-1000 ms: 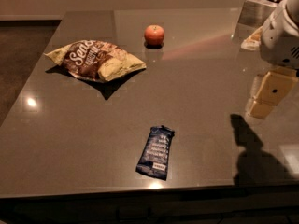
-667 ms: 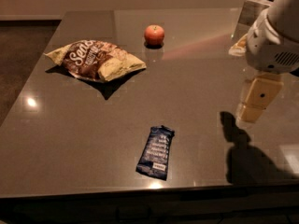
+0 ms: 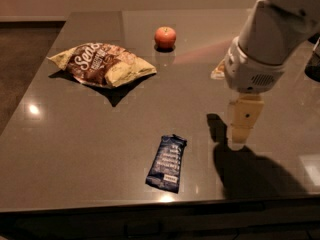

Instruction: Move rxbar blueberry near brown chip bag

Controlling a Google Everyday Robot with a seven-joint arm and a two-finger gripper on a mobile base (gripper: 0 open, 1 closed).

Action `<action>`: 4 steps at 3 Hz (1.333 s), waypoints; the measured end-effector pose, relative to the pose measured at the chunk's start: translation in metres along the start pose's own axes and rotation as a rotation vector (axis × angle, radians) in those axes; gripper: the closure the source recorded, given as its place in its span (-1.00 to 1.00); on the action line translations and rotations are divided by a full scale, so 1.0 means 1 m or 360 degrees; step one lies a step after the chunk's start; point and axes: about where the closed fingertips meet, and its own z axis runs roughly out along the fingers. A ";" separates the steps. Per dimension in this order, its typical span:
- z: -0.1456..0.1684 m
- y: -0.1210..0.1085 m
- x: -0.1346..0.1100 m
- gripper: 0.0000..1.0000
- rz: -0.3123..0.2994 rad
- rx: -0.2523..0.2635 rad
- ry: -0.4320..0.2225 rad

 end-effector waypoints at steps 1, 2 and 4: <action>0.021 0.006 -0.024 -1.00 -0.0143 -0.0087 -0.0034; 0.040 0.015 -0.044 -1.00 -0.0283 -0.0186 -0.0071; 0.066 0.033 -0.070 -1.00 -0.0505 -0.0347 -0.0161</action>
Offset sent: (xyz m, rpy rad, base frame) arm -0.0219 0.0795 -0.0560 0.0393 0.1749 0.3559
